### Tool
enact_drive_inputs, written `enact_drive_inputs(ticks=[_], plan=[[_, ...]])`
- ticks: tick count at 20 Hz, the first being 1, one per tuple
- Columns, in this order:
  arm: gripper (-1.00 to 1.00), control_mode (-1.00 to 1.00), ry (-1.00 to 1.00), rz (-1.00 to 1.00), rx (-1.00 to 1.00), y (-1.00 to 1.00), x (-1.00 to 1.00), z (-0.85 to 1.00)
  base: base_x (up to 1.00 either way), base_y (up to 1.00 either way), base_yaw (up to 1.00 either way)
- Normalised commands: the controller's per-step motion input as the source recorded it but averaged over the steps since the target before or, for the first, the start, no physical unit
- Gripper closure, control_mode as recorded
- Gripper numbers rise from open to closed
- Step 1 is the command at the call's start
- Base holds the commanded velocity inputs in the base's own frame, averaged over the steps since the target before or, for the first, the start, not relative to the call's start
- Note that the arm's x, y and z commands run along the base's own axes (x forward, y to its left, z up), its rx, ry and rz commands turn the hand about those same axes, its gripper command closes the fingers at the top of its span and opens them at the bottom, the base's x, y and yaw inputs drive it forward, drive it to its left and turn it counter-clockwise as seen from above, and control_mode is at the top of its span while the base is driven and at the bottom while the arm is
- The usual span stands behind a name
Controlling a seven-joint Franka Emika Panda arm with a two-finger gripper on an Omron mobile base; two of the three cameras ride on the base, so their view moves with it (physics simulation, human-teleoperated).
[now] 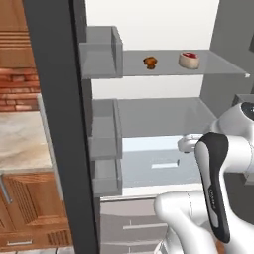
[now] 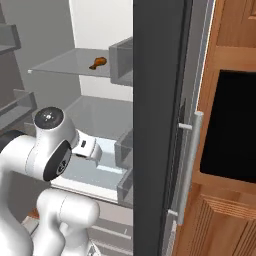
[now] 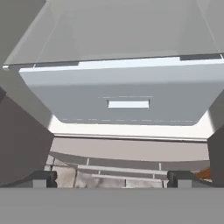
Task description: Gather the onion and eggplant from the fridge and place them on a tray on the dining counter. Then gather the chicken drumstick and steak from the fridge and place them on the other tray.
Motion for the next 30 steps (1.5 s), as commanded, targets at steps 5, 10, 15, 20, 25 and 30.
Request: enact_drive_inputs(ticks=[5,10,15,20,25,30], plan=[[-1.0,1.0,0.0,0.0,0.0,0.0,0.0,0.0,0.83,0.19,-0.37],[-1.0,1.0,0.0,0.0,0.0,0.0,0.0,0.0,0.84,0.24,-0.27],[-1.0,1.0,0.0,0.0,0.0,0.0,0.0,0.0,0.98,0.32,-0.15],[-1.0,1.0,0.0,0.0,0.0,0.0,0.0,0.0,1.0,0.22,-0.03],[-1.0,1.0,0.0,0.0,0.0,0.0,0.0,0.0,0.95,0.25,-0.07],[-1.0,-1.0,-0.07,0.0,-0.2,0.0,0.39,0.91,0.0,0.0,0.0]])
